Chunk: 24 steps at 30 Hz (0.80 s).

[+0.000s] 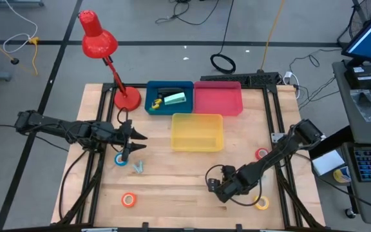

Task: Pick and place Stapler, Stapler remover, tape
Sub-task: Put the green small stapler into the blue bin

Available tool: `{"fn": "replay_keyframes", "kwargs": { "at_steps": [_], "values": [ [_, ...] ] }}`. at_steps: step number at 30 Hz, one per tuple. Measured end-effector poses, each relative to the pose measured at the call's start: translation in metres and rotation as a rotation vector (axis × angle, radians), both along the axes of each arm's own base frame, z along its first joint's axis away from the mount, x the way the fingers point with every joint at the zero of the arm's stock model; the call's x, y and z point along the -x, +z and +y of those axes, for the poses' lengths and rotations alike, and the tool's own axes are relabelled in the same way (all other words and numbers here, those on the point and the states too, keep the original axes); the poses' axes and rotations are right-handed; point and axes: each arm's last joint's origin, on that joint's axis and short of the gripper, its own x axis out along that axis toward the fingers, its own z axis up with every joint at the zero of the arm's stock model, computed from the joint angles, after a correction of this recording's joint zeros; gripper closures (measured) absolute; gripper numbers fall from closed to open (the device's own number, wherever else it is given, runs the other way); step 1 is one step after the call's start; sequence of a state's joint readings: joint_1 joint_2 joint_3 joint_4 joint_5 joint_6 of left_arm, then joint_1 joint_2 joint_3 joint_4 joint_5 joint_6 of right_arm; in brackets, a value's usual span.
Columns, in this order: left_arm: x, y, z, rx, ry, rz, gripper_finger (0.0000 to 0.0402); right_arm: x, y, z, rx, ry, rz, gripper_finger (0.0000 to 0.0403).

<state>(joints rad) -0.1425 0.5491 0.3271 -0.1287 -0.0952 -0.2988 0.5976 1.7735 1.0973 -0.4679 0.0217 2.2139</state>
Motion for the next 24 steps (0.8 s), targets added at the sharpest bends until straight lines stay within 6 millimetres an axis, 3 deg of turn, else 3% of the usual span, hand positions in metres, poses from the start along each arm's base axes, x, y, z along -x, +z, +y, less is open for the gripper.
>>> {"fn": "replay_keyframes", "kwargs": {
  "at_steps": [18,24],
  "values": [
    [0.0001,-0.0002,0.0,-0.008,-0.003,0.002,0.0218,-0.0024,-0.0111,-0.0018,0.016,-0.056,0.047,0.0168],
    [0.0001,0.0,0.0,-0.007,-0.003,0.001,0.0218,-0.0051,-0.0119,-0.0071,0.017,-0.049,0.055,0.0199]
  ]
}}
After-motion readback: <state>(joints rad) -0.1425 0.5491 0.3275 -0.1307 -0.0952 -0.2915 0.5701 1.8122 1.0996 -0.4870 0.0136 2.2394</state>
